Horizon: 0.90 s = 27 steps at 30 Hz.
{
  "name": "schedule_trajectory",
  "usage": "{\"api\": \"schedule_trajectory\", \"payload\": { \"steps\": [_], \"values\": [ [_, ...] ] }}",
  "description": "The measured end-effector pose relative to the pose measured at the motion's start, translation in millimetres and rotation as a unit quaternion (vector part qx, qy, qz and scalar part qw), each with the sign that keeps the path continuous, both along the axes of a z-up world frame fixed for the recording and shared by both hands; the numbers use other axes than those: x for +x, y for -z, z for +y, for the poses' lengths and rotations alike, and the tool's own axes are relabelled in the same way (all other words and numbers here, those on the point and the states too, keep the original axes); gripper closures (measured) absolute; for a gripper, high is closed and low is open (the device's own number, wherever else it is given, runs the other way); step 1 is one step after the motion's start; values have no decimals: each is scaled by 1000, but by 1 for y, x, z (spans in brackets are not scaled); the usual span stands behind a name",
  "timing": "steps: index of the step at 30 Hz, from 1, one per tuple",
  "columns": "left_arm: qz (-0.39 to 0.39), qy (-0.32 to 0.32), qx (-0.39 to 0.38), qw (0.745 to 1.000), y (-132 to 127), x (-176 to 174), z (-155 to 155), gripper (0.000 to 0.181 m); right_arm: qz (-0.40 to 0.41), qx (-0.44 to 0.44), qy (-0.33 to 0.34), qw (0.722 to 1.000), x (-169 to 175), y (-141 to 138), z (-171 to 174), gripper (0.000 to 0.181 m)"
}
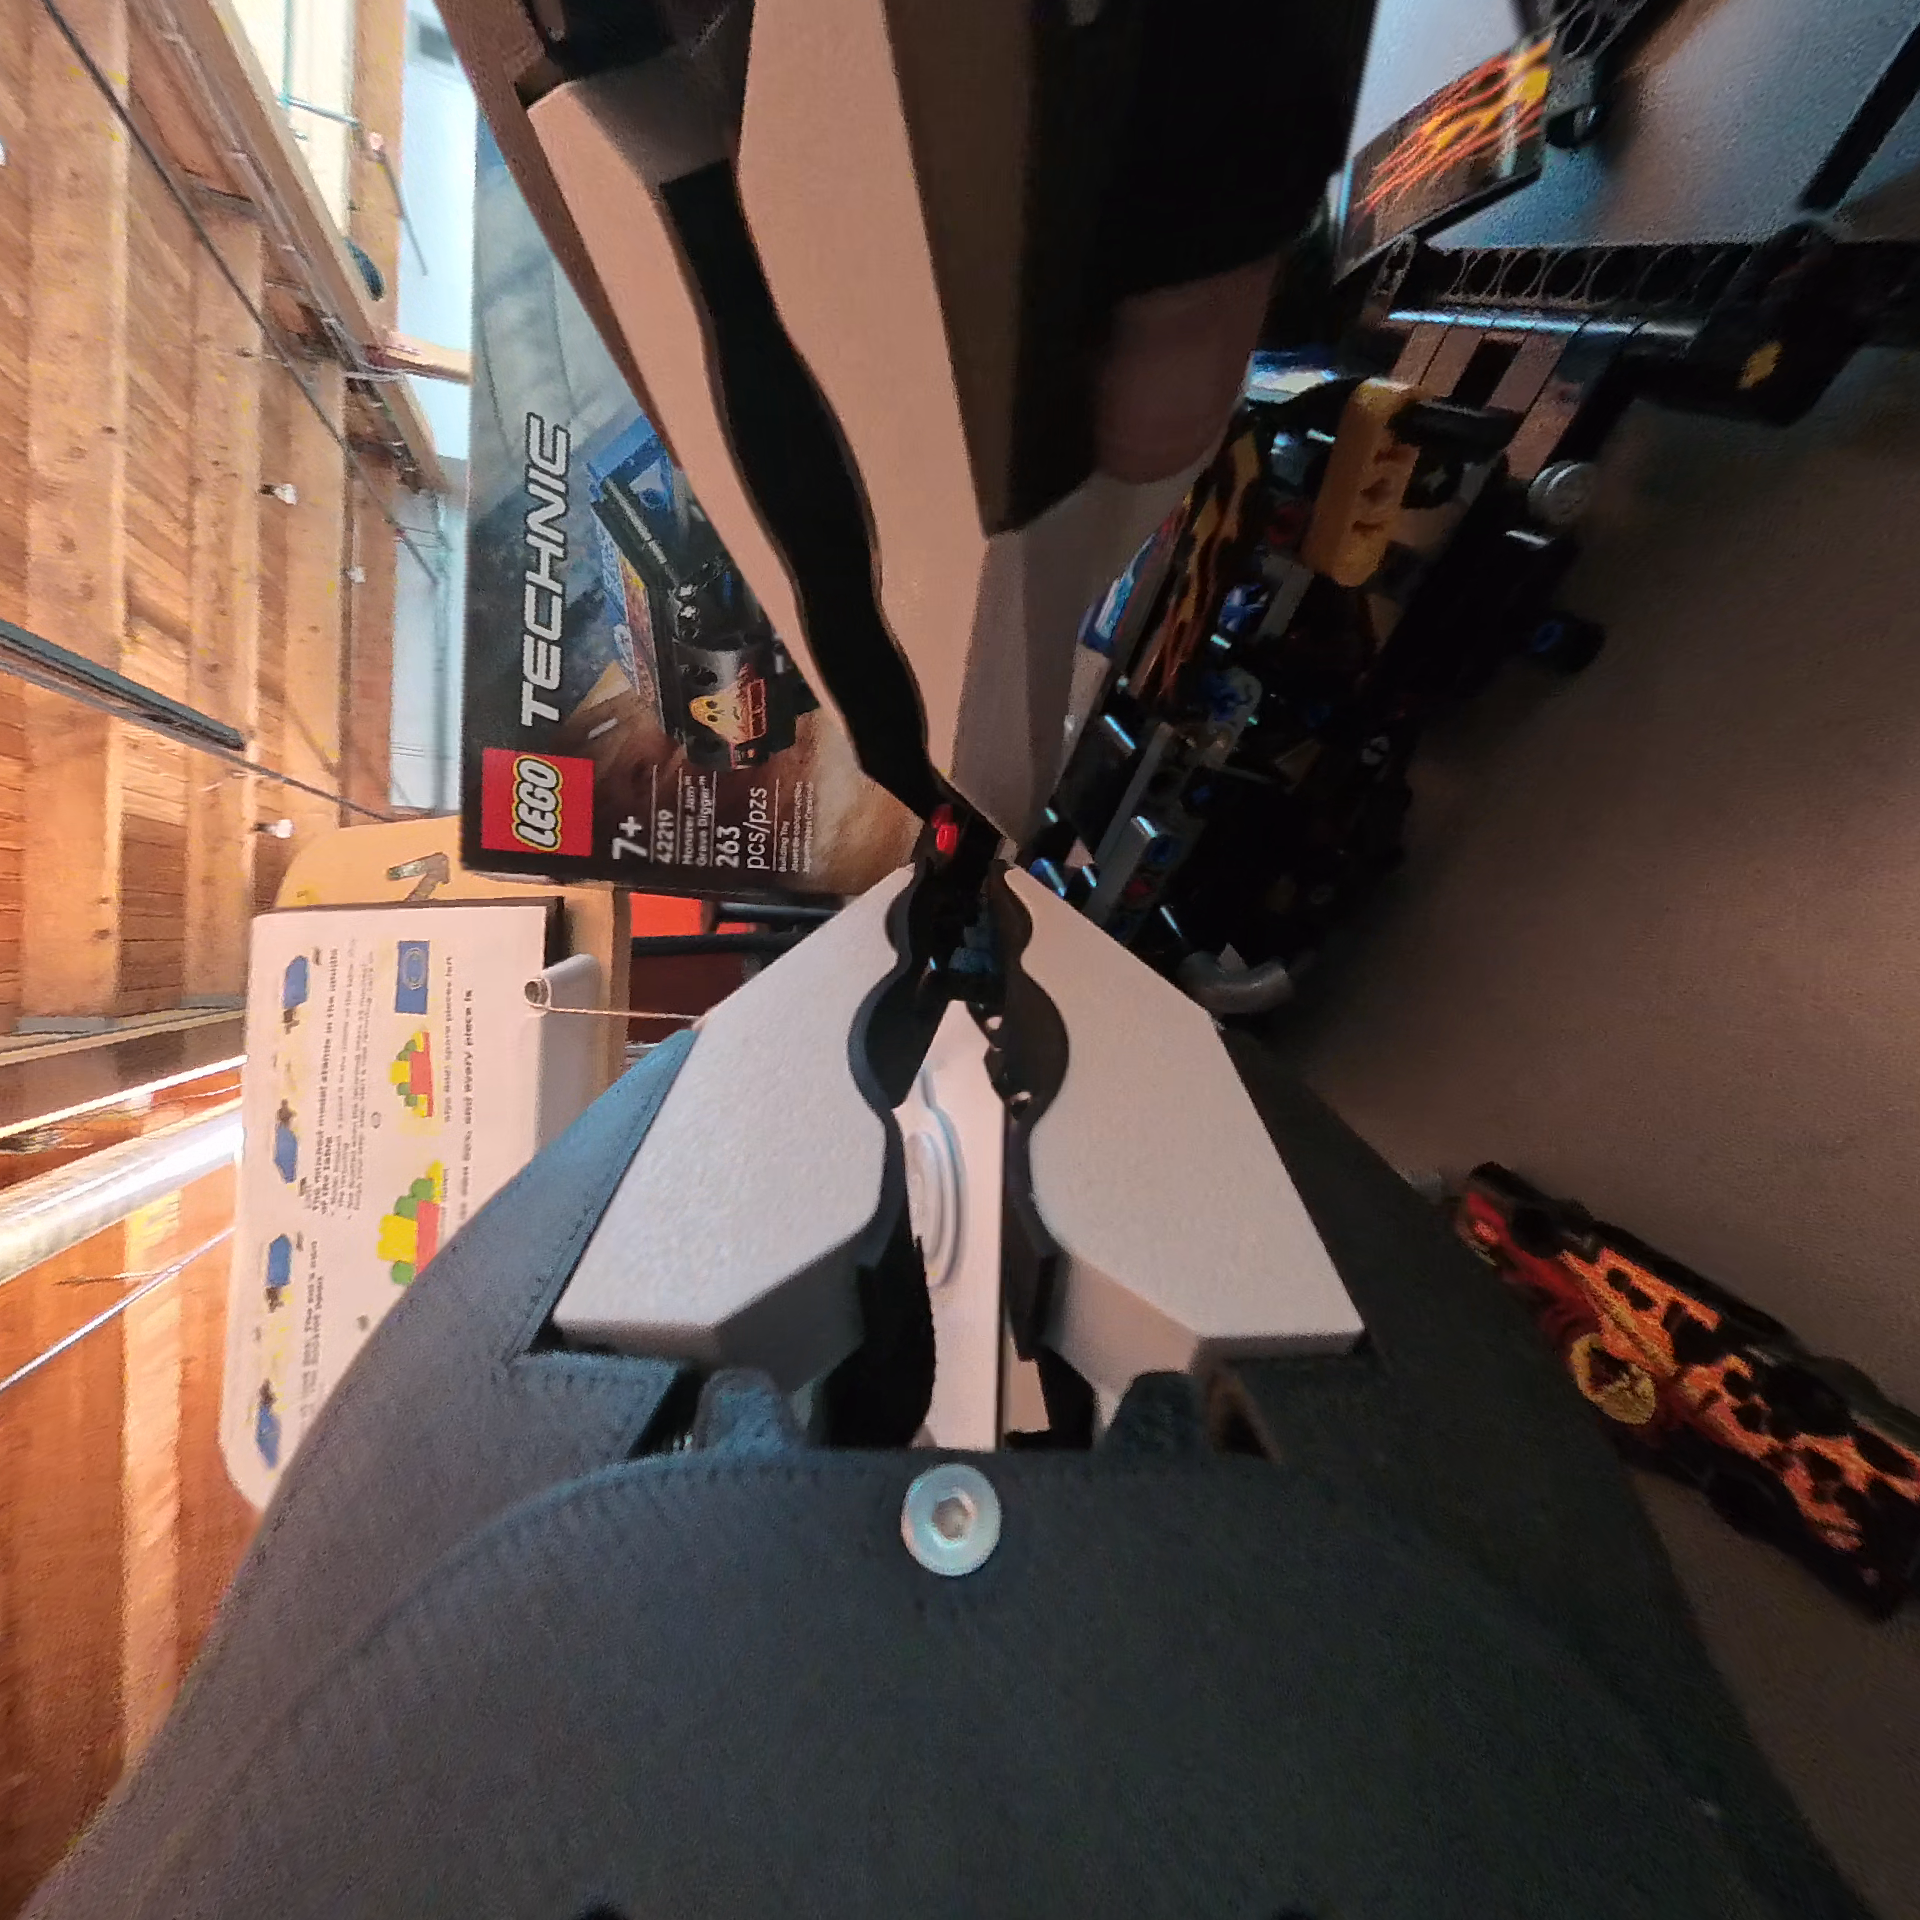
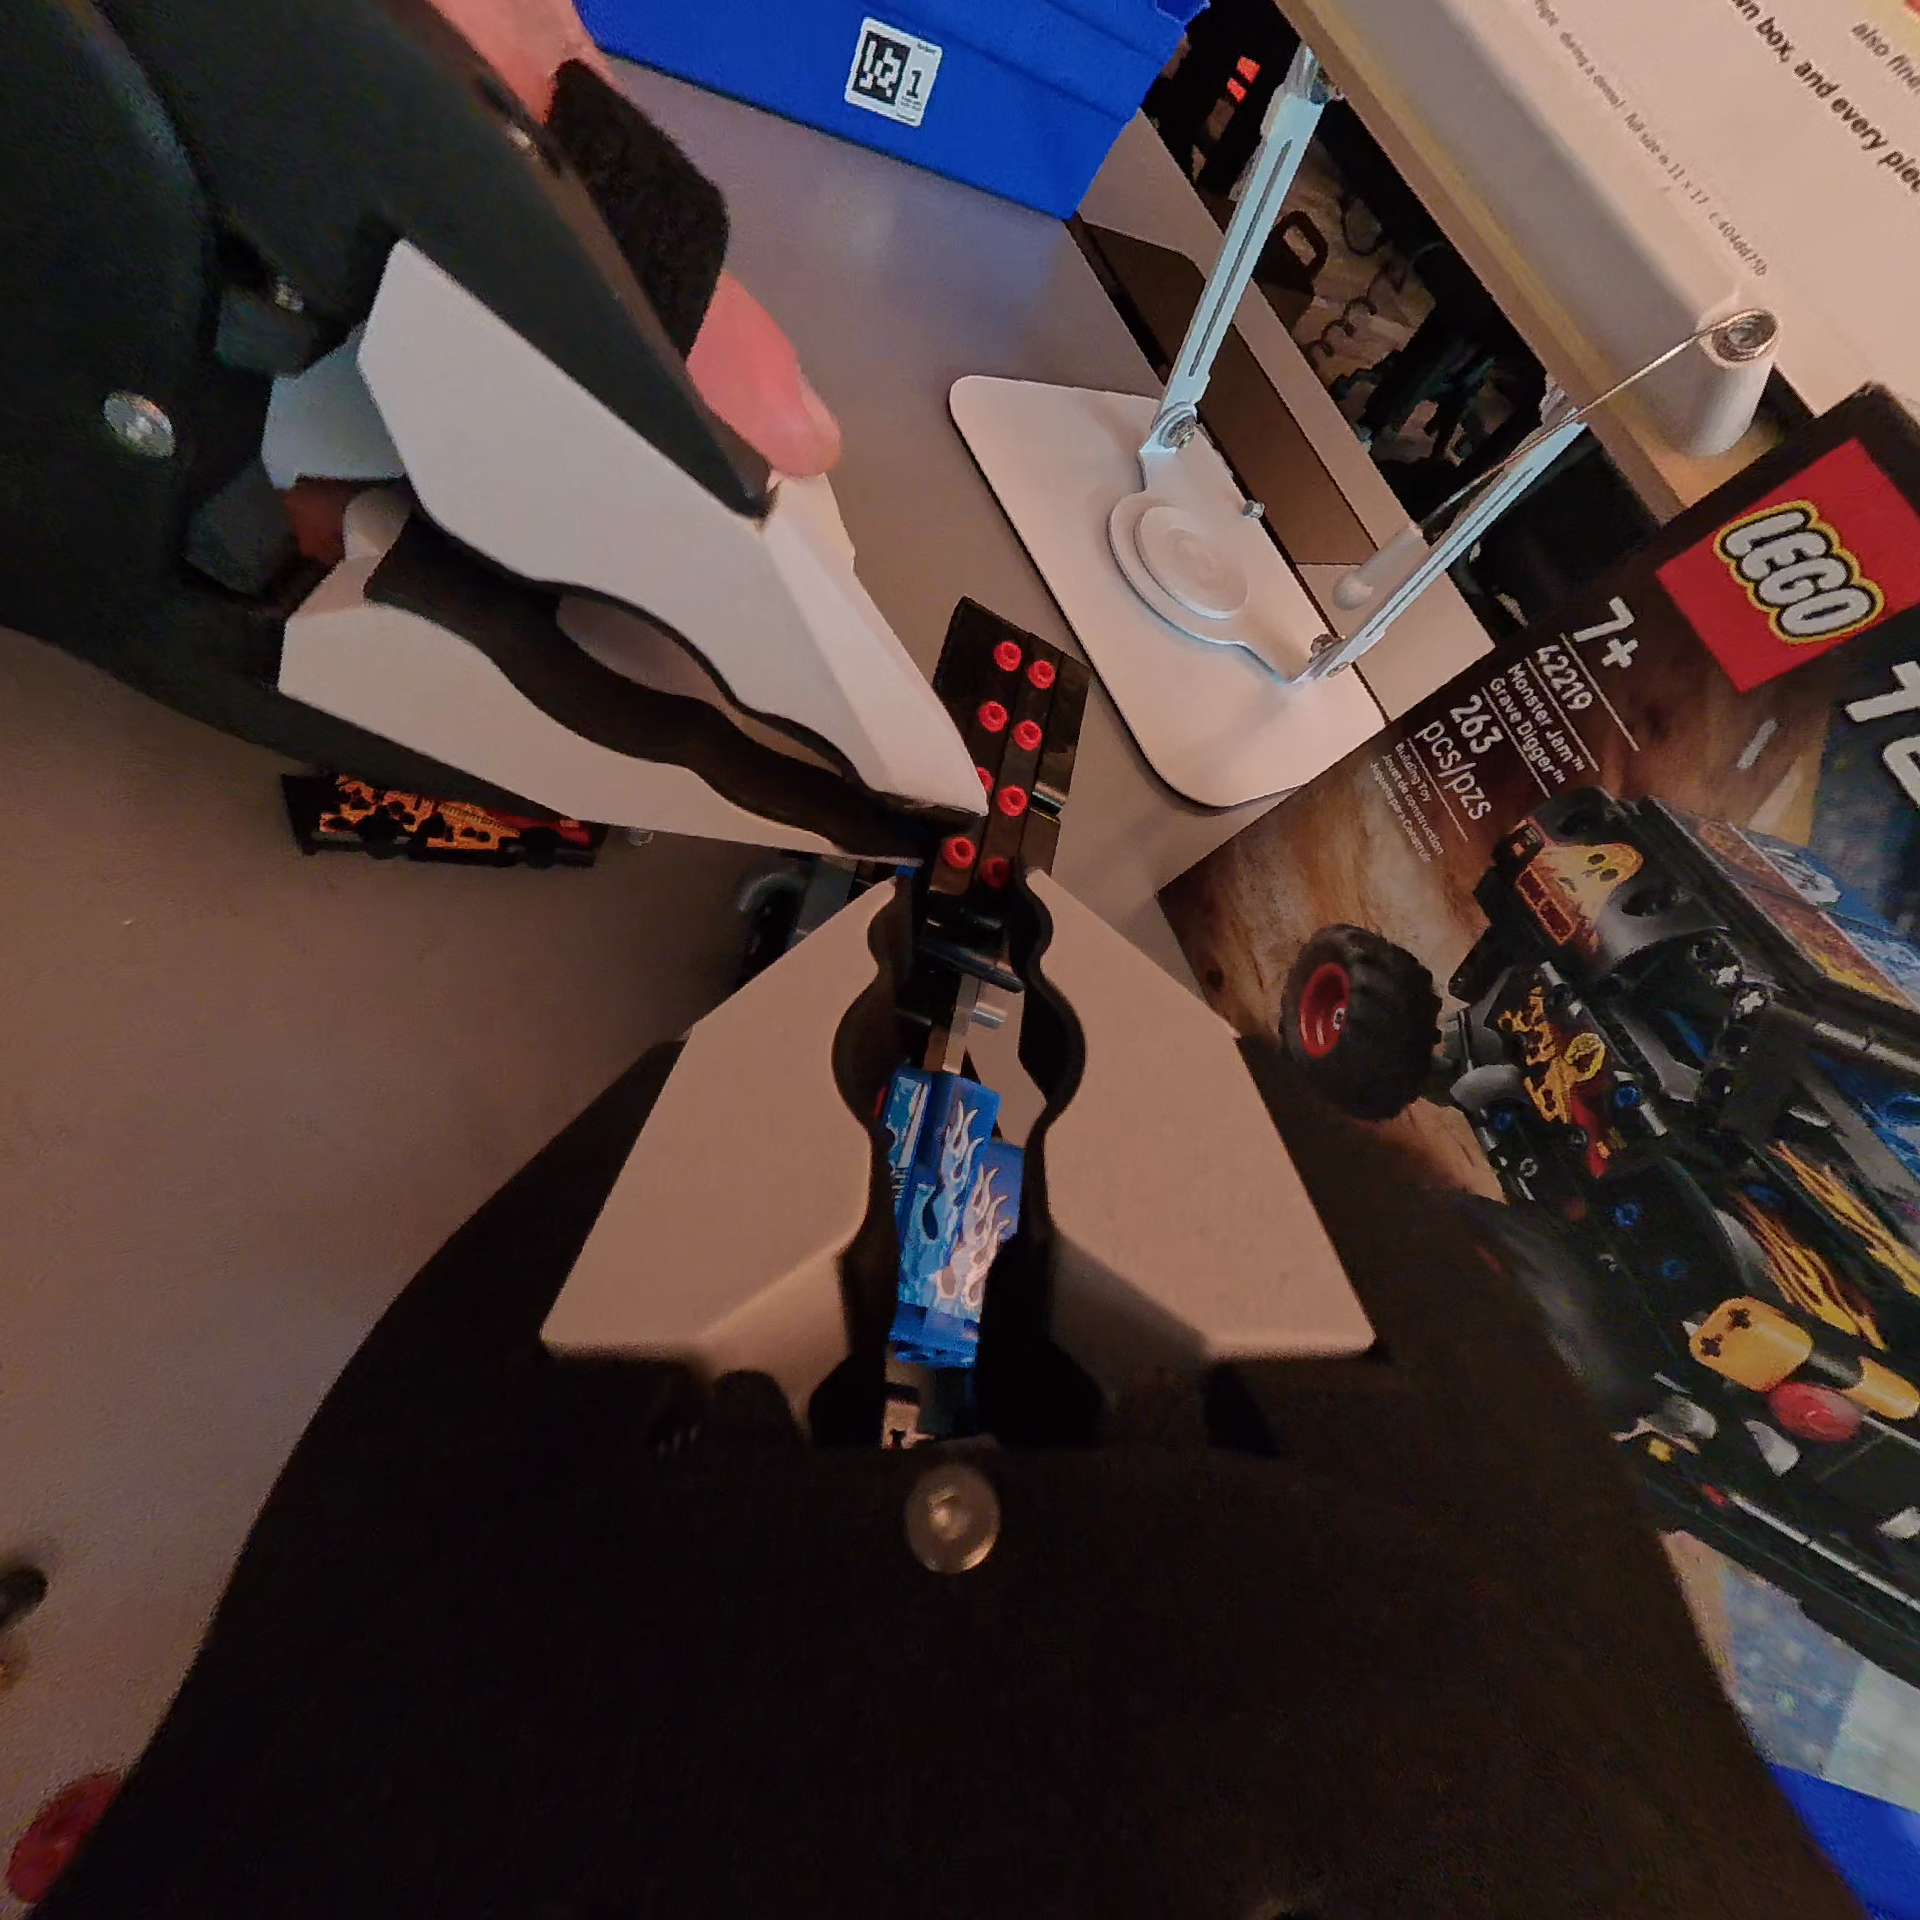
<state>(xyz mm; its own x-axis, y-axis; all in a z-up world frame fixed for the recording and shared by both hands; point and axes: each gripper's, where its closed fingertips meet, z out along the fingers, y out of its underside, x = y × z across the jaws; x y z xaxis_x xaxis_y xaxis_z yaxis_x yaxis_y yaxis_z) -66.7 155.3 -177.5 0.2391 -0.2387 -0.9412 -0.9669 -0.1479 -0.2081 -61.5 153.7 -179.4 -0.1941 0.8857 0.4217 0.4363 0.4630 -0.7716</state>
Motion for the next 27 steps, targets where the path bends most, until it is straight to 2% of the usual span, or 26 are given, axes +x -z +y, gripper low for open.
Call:
{"api": "schedule_trajectory", "payload": {
  "steps": [9,22,24,25,26,27],
  "values": [
    [16,-26,32,999,0,-9,4,180,-5,-61,28,998,-9,2,13,174],
    [25,-55,25,998,4,-13,4,181,3,-53,43,998,-15,4,18,174],
    [17,-14,-5,1000,19,9,-5,180,8,-33,71,997,-16,4,30,174],
    [52,5,-5,999,27,22,-9,181,8,-43,70,997,-15,4,31,174],
    [60,3,2,998,26,21,-7,180,8,-56,60,997,-14,3,29,175],
    [28,-22,1,999,18,6,-3,180,9,-57,51,997,-13,2,26,174]
  ]
}}
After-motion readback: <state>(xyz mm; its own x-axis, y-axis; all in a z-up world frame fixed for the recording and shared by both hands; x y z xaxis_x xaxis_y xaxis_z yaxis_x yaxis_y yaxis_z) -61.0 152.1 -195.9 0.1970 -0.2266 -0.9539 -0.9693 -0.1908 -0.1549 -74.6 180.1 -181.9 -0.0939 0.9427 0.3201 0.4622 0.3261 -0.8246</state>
